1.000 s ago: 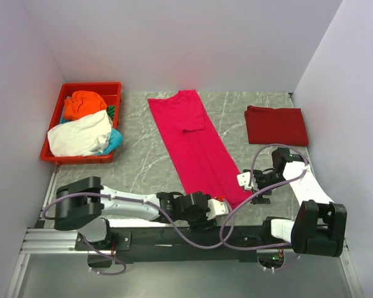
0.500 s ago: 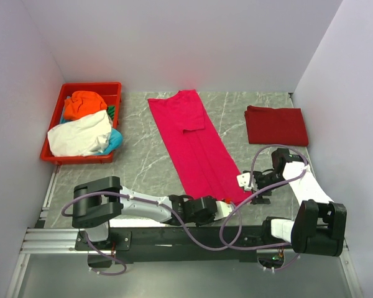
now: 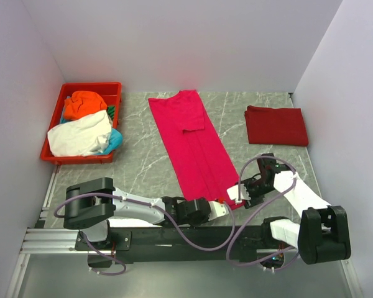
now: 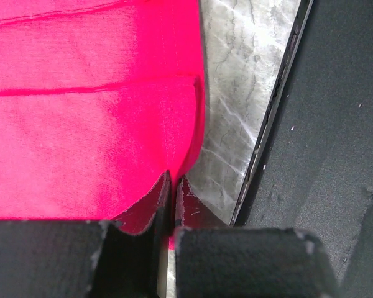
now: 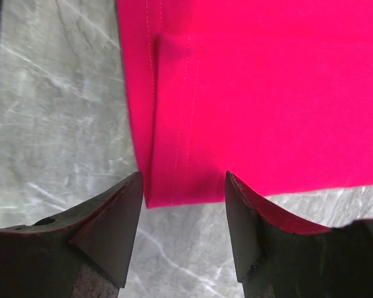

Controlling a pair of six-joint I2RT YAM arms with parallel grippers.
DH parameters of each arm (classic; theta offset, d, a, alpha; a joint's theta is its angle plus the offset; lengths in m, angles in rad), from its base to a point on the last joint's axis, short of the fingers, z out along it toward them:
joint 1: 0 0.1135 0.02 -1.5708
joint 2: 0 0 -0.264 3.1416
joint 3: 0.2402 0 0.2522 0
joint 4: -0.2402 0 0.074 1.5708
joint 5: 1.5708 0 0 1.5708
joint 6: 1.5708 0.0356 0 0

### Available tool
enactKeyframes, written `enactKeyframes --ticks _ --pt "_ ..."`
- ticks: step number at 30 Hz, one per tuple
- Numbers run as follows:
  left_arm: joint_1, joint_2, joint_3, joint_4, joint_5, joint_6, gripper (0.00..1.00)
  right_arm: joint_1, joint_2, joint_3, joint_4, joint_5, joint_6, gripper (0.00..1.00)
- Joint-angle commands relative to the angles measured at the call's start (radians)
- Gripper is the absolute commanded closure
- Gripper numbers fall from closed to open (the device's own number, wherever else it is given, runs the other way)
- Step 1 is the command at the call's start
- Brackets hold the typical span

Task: Fold and stack the t-shirts
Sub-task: Fold the tshirt

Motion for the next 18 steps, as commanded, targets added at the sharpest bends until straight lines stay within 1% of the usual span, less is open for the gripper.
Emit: enactKeyframes --ticks 1,4,7,10,13,14,16,17,18 --pt "-0.003 -0.013 -0.012 0.010 0.009 -0.032 0.96 0.060 -0.032 -0.030 0.075 0.057 0.020 0.39" --pt "0.002 -0.011 -0.012 0.016 0.015 -0.039 0.96 0.114 -0.034 -0.066 0.119 0.106 0.032 0.40" --pt "0.010 -0.022 -0.023 0.030 0.023 -0.050 0.96 0.148 -0.023 -0.084 0.146 0.131 0.043 0.44" --pt "0.019 -0.037 -0.043 0.054 0.040 -0.058 0.96 0.172 -0.018 -0.101 0.167 0.158 0.055 0.49" --pt "0.031 -0.047 -0.053 0.067 0.052 -0.064 0.97 0.182 -0.017 -0.113 0.193 0.174 0.069 0.58" --pt "0.039 -0.048 -0.060 0.070 0.055 -0.064 0.97 0.182 -0.017 -0.112 0.195 0.174 0.081 0.64" --pt "0.048 -0.057 -0.064 0.077 0.063 -0.065 0.97 0.183 -0.015 -0.103 0.193 0.171 0.096 0.70" --pt "0.060 -0.062 -0.072 0.081 0.066 -0.067 0.98 0.182 -0.018 -0.098 0.195 0.167 0.118 0.87" --pt "0.066 -0.068 -0.076 0.090 0.069 -0.072 0.98 0.183 -0.027 -0.090 0.199 0.155 0.134 1.00"
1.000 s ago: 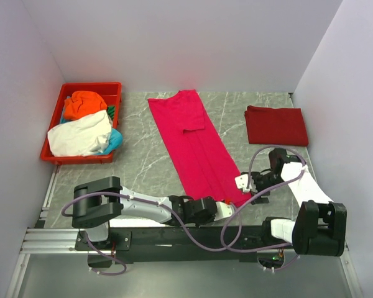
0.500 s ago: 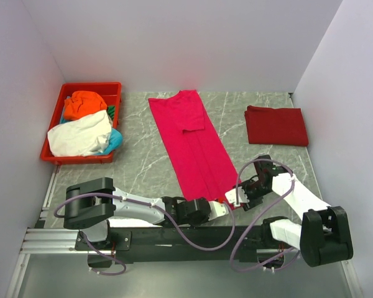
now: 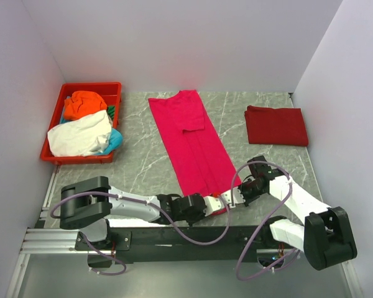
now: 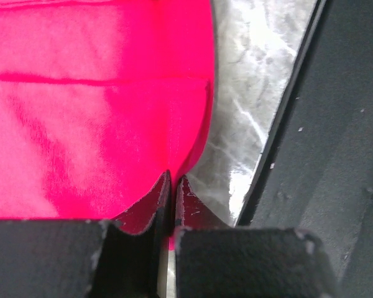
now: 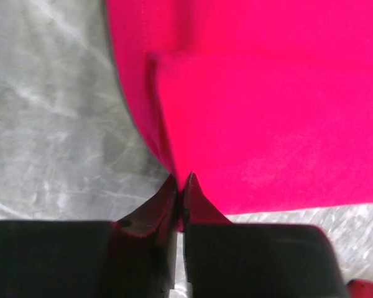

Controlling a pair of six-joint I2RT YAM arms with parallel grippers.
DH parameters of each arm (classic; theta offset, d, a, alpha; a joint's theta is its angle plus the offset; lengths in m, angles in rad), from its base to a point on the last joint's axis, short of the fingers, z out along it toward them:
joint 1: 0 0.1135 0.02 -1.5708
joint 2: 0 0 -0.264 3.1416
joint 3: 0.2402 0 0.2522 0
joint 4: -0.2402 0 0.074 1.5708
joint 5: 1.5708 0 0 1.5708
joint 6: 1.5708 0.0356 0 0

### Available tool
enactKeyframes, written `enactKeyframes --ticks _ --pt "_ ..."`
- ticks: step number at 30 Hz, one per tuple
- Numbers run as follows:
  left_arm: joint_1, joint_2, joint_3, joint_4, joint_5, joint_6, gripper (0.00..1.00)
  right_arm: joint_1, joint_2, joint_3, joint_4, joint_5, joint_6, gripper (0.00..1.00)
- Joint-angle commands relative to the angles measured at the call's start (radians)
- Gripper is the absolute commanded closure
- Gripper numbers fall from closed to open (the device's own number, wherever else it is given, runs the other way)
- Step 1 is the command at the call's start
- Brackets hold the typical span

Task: Fold and stack the t-shirts
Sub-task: Fold the tshirt

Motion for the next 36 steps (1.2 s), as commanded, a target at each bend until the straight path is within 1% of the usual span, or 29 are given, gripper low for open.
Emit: enactKeyframes --ticks 1,4,7,8,10,11,13,14,15,17,19,20,22,23,24,26,27,30,31,36 --pt "0.031 -0.051 -0.028 0.029 0.029 -0.020 0.98 0.003 -0.003 -0.011 0.039 0.010 0.080 1.00" --pt "0.082 -0.073 -0.042 0.043 0.050 -0.028 0.99 0.002 -0.030 0.031 0.030 -0.028 0.117 1.00" --pt "0.157 -0.126 -0.059 0.055 0.085 -0.031 0.99 0.002 -0.017 0.104 0.029 -0.081 0.207 1.00" --pt "0.200 -0.137 -0.062 0.058 0.093 -0.029 0.99 0.002 -0.007 0.121 0.038 -0.091 0.227 1.00" --pt "0.246 -0.168 -0.060 0.062 0.116 -0.023 0.99 0.000 0.026 0.175 0.078 -0.096 0.288 1.00" --pt "0.293 -0.176 -0.051 0.063 0.130 -0.019 0.99 0.000 0.042 0.195 0.092 -0.099 0.310 1.00" --pt "0.344 -0.185 -0.036 0.063 0.157 -0.002 0.99 0.000 0.103 0.265 0.127 -0.108 0.370 1.00" --pt "0.397 -0.183 -0.016 0.064 0.183 0.010 0.99 0.002 0.152 0.291 0.138 -0.111 0.391 1.00" --pt "0.424 -0.182 -0.004 0.064 0.199 0.015 0.99 0.000 0.178 0.319 0.148 -0.115 0.411 1.00" --pt "0.500 -0.164 0.038 0.063 0.228 0.030 0.99 0.000 0.251 0.396 0.193 -0.107 0.473 1.00" --pt "0.550 -0.138 0.067 0.058 0.274 0.040 0.99 0.002 0.304 0.480 0.226 -0.090 0.526 1.00" --pt "0.597 -0.127 0.097 0.058 0.289 0.046 0.99 0.000 0.357 0.509 0.233 -0.087 0.542 1.00" --pt "0.642 -0.090 0.136 0.044 0.323 0.054 0.99 0.003 0.414 0.604 0.248 -0.076 0.595 1.00" --pt "0.687 -0.076 0.175 0.037 0.334 0.052 0.99 0.002 0.471 0.636 0.254 -0.073 0.615 1.00" --pt "0.709 -0.064 0.197 0.020 0.348 0.054 0.99 0.000 0.497 0.699 0.259 -0.075 0.635 1.00" --pt "0.767 -0.018 0.260 0.000 0.366 0.054 0.99 0.005 0.577 0.761 0.273 -0.067 0.686 1.00" --pt "0.787 -0.004 0.280 -0.008 0.374 0.085 0.99 0.007 0.607 0.823 0.274 -0.064 0.701 1.00" --pt "0.844 0.057 0.346 -0.033 0.412 0.089 0.99 0.019 0.712 0.943 0.273 -0.049 0.735 1.00" --pt "0.855 0.091 0.377 -0.049 0.420 0.092 0.99 0.022 0.735 0.969 0.274 -0.044 0.744 1.00" --pt "0.904 0.159 0.446 -0.085 0.435 0.107 0.99 0.054 0.868 1.106 0.286 0.013 0.777 1.00"
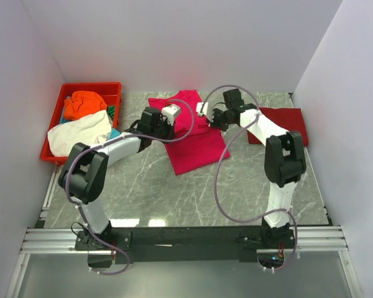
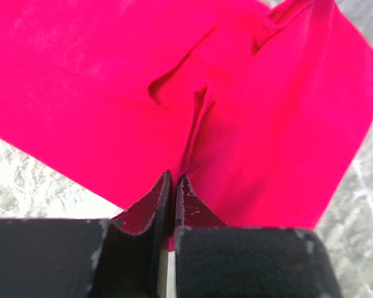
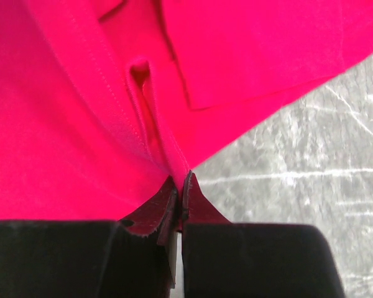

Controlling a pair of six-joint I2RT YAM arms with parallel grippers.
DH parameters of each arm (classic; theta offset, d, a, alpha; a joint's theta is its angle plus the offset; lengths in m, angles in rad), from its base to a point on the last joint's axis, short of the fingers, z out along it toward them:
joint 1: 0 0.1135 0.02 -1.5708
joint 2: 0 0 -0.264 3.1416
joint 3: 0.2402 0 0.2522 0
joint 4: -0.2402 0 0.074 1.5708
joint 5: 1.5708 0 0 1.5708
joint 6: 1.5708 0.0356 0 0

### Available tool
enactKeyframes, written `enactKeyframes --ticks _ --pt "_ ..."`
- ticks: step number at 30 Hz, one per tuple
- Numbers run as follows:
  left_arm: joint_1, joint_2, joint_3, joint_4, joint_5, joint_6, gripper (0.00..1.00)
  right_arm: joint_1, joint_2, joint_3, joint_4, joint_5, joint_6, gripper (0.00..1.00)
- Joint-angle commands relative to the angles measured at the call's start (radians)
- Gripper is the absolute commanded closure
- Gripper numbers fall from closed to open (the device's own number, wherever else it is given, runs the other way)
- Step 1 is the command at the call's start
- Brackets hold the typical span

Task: Fold and stack the t-shirts
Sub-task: Fold the tshirt

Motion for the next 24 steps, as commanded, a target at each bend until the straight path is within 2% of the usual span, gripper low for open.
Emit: enactKeyframes --ticks 1,13,16,17,19,20,21,22,24 --pt "0.028 0.032 0.064 -0.035 0.060 0.030 0.99 0.029 0.058 0.101 0.035 0.051 0.060 1.00" --pt "0.105 0.135 0.163 -0.087 0.100 0.038 0.99 0.044 0.230 0.282 0.062 0.142 0.124 1.00" --pt "0.111 0.169 0.202 -0.113 0.082 0.036 0.94 0.050 0.259 0.317 0.065 0.162 0.144 1.00" --pt "0.111 0.178 0.214 -0.121 0.070 0.032 0.86 0.056 0.265 0.336 0.070 0.188 0.155 0.97" --pt "0.114 0.200 0.258 -0.139 0.007 0.013 0.73 0.060 0.276 0.340 0.133 0.224 0.210 0.78" --pt "0.114 0.204 0.274 -0.144 -0.024 0.006 0.59 0.064 0.275 0.331 0.172 0.299 0.244 0.62" --pt "0.117 0.200 0.301 -0.145 -0.057 0.001 0.53 0.066 0.270 0.322 0.267 0.339 0.326 0.38" --pt "0.122 0.192 0.311 -0.138 -0.138 -0.007 0.51 0.064 0.258 0.316 0.304 0.381 0.362 0.33" --pt "0.128 0.128 0.311 -0.106 -0.185 -0.002 0.43 0.055 0.236 0.299 0.334 0.397 0.400 0.29"
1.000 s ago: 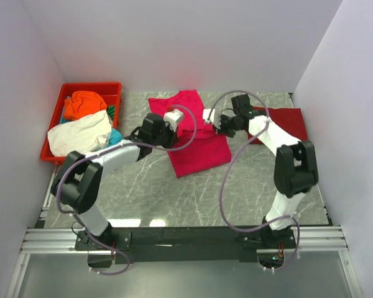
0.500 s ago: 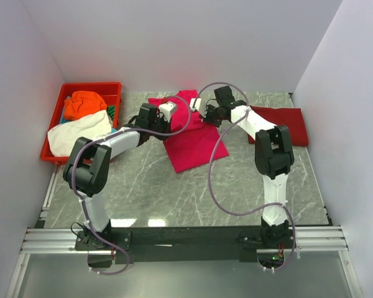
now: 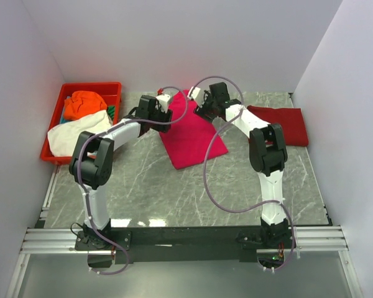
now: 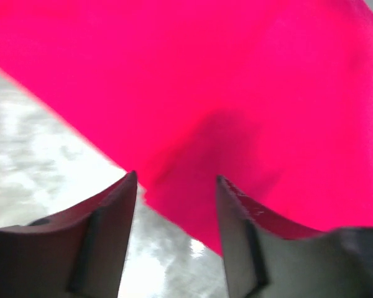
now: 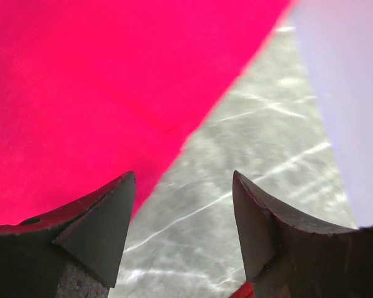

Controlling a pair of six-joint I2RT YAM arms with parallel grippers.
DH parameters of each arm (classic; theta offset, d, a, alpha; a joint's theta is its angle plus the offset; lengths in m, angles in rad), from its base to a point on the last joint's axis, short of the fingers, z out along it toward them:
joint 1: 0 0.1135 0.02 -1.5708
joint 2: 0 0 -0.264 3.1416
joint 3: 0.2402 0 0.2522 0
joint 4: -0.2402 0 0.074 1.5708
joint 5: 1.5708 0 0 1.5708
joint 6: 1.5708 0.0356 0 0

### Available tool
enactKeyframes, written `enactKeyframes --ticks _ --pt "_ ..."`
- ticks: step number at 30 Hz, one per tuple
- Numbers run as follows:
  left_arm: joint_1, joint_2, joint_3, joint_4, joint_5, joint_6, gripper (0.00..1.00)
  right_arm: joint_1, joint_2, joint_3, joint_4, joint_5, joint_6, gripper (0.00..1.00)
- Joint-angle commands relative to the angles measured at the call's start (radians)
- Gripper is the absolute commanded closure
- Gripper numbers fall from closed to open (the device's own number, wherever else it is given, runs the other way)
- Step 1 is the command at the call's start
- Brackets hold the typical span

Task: Fold and stack the t-shirts
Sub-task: Fold the tshirt

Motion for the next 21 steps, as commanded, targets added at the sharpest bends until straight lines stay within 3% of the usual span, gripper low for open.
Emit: enactKeyframes --ticks 1,4,5,7,8,10,11,14,21 --pt "0.018 -0.109 0.029 0.060 -0.147 0.013 0.41 -0.017 -0.077 -0.007 0.173 0.089 0.140 0.29" --pt "0.018 -0.236 -0.049 0.132 -0.130 0.098 0.35 -0.058 -0.167 -0.071 0.129 -0.065 0.140 0.29" --pt "0.018 -0.265 -0.077 0.134 -0.045 0.125 0.35 -0.072 -0.193 -0.108 0.095 -0.150 0.111 0.29" --pt "0.016 -0.350 -0.174 0.142 0.043 0.206 0.35 -0.115 -0.262 -0.143 -0.093 -0.413 -0.095 0.29" --pt "0.012 -0.377 -0.219 0.155 0.142 0.240 0.35 -0.127 -0.279 -0.174 -0.177 -0.480 -0.313 0.29" --pt "-0.029 -0.454 -0.365 0.177 0.219 0.383 0.35 -0.138 -0.321 -0.216 -0.388 -0.560 -0.523 0.28" --pt "-0.057 -0.474 -0.407 0.172 0.244 0.448 0.36 -0.136 -0.332 -0.264 -0.440 -0.555 -0.693 0.28" --pt "-0.195 -0.519 -0.526 0.157 0.251 0.655 0.36 -0.133 -0.376 -0.392 -0.470 -0.514 -0.805 0.27" --pt "-0.326 -0.430 -0.571 0.189 0.172 0.645 0.37 -0.120 -0.441 -0.567 -0.323 -0.440 -0.851 0.26"
